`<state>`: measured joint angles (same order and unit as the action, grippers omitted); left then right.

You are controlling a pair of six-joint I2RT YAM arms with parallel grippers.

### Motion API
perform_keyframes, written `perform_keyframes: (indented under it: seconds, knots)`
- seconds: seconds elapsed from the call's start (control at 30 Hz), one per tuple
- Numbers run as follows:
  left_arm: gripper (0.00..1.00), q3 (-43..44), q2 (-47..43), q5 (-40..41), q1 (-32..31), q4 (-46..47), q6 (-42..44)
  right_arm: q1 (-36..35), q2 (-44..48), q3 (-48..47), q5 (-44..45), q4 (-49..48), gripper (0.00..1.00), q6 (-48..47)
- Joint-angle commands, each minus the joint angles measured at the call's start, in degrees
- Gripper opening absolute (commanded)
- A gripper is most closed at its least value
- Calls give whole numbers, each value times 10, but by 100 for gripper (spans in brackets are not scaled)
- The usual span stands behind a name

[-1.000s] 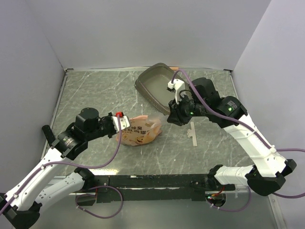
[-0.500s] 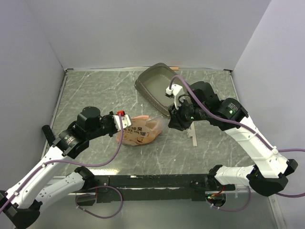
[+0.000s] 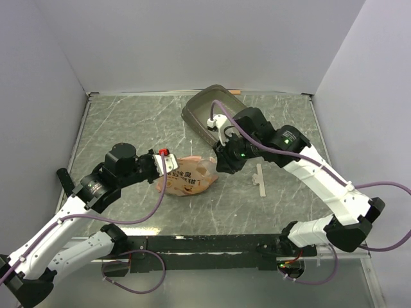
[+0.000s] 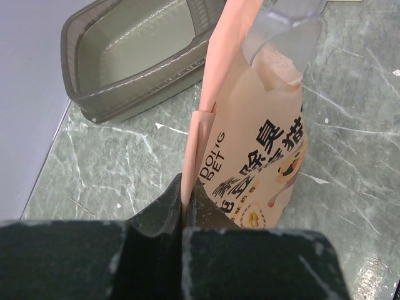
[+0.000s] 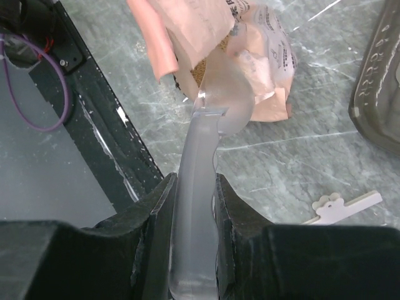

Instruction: Fill the litter box with clean litter

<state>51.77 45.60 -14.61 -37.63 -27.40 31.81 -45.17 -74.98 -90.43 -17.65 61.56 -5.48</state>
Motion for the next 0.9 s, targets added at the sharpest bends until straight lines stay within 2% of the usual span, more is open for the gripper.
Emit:
perform_keyframes:
  seconds: [0.0, 0.07, 0.3, 0.4, 0.53, 0.7, 0.87]
  knots:
    - [1, 18, -31, 8, -4, 116, -6, -12, 3, -29, 16, 58, 0, -16]
    - [1, 18, -36, 10, -6, 106, -3, -12, 14, -19, 30, 58, 0, -24]
    - [1, 33, -37, -15, -6, 87, 7, -34, 42, 49, -11, 36, 0, -88]
    - [1, 42, -37, -40, -6, 79, 4, -51, 41, 73, -35, 16, 0, -147]
    - [1, 40, -46, -46, -5, 72, 5, -59, 57, 133, -41, -75, 0, -203]
    - [1, 35, -61, -39, -6, 51, 1, -58, 70, 153, 39, -86, 0, -229]
    - [1, 20, -78, -39, -6, 52, -7, -55, 92, 193, 16, -151, 0, -258]
